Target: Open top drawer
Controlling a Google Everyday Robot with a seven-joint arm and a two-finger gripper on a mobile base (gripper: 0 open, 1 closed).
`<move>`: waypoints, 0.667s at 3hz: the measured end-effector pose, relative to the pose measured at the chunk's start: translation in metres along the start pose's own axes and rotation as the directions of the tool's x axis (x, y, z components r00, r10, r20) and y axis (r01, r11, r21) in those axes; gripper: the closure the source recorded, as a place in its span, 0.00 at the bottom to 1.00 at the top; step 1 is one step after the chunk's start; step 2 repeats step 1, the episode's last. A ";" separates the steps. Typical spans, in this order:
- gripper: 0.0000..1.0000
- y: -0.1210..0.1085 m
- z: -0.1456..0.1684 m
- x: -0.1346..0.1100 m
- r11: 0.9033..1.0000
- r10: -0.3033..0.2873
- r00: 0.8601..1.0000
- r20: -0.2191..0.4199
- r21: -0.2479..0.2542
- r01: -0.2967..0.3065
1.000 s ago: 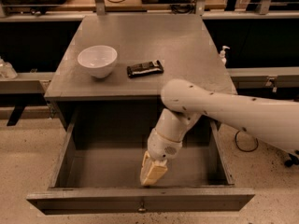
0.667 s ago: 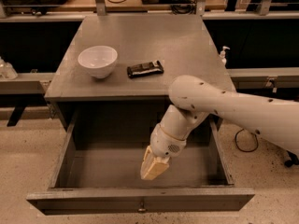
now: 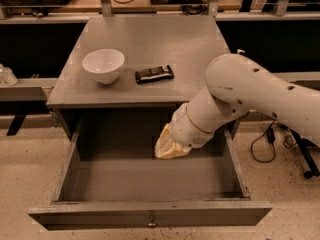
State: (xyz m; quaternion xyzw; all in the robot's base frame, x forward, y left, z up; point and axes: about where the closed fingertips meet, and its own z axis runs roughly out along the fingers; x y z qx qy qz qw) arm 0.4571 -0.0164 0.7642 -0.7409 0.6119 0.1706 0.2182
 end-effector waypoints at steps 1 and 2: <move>0.82 -0.022 -0.025 -0.014 0.991 -0.047 0.996 -0.070 0.119 0.055; 0.82 -0.022 -0.025 -0.014 0.991 -0.047 0.996 -0.070 0.119 0.055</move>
Offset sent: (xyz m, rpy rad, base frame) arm 0.0000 0.0000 0.0000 0.0000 0.0000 0.0000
